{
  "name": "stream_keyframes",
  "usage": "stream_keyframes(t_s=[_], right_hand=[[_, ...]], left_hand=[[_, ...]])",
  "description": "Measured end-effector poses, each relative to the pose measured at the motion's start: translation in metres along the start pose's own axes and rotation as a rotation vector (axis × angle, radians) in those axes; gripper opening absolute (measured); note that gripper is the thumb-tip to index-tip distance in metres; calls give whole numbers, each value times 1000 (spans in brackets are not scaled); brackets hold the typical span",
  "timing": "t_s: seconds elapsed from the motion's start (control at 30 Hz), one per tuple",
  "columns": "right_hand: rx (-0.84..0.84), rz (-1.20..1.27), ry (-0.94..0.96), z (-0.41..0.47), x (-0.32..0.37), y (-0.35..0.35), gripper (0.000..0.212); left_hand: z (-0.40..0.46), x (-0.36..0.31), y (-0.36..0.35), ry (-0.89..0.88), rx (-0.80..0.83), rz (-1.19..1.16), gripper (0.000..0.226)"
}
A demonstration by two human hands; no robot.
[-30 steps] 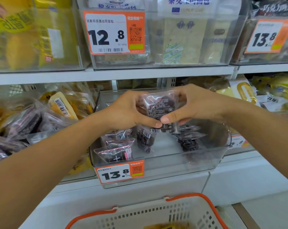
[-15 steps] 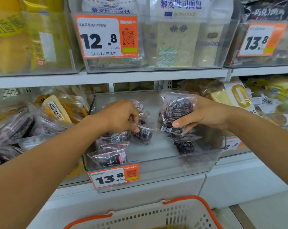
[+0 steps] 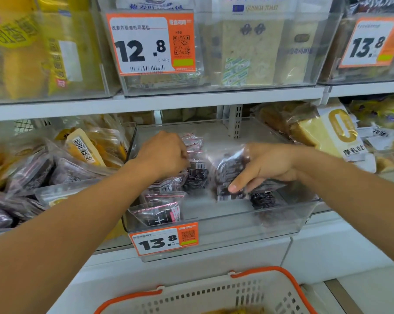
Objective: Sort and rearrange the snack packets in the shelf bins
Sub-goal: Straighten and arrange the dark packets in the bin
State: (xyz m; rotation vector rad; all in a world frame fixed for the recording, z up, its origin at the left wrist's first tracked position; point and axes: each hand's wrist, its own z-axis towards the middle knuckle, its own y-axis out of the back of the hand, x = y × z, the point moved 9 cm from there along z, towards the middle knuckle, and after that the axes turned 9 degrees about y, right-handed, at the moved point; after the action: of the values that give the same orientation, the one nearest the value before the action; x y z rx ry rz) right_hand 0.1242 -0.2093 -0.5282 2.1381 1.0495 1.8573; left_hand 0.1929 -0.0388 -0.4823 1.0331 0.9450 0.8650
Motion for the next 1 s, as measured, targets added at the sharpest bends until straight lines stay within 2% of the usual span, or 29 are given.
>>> stream_keyframes(t_s=[0.07, 0.2, 0.3, 0.33, 0.4, 0.43, 0.47, 0.53, 0.6, 0.63, 0.73, 0.83, 0.9, 1.0], right_hand=[[-47, 12, -86, 16, -13, -17, 89], [-251, -108, -113, 38, -13, -22, 75], [-282, -153, -92, 45, -9, -28, 100], [-269, -102, -77, 47, -10, -31, 98], [-237, 43, -57, 49, -14, -38, 68], [-221, 76, -52, 50, -15, -41, 63], [-209, 83, -58, 52, -18, -41, 68], [-192, 77, -60, 57, -20, -42, 80], [-192, 75, -63, 59, -22, -42, 81], [-190, 88, -76, 60, -25, -42, 83], [-122, 161, -92, 62, -29, -48, 84], [-48, 223, -106, 50, -22, -40, 76], [-54, -51, -72, 33, -5, -10, 83], [-192, -715, 51, 11, 29, 42, 87]], left_hand=[[2, 3, -1, 16, 26, -96, 6], [4, 8, -4, 83, 64, -263, 7], [2, 15, -9, 173, 168, -438, 8], [0, 15, -12, 178, 202, -429, 7], [-1, 10, -11, 116, 197, -337, 11], [-3, 4, -5, 62, 148, -302, 16], [-5, -3, 3, 4, 81, -259, 27], [-10, -20, 11, -125, 10, -56, 75], [-15, -31, -5, -203, 108, 239, 122], [-18, -33, -16, -218, 169, 326, 131], [-16, -28, -40, -130, 305, 324, 133], [-11, -26, -48, -92, 368, 350, 130], [-9, -24, -52, -84, 404, 379, 127], [-5, -18, -55, -89, 418, 362, 129]])
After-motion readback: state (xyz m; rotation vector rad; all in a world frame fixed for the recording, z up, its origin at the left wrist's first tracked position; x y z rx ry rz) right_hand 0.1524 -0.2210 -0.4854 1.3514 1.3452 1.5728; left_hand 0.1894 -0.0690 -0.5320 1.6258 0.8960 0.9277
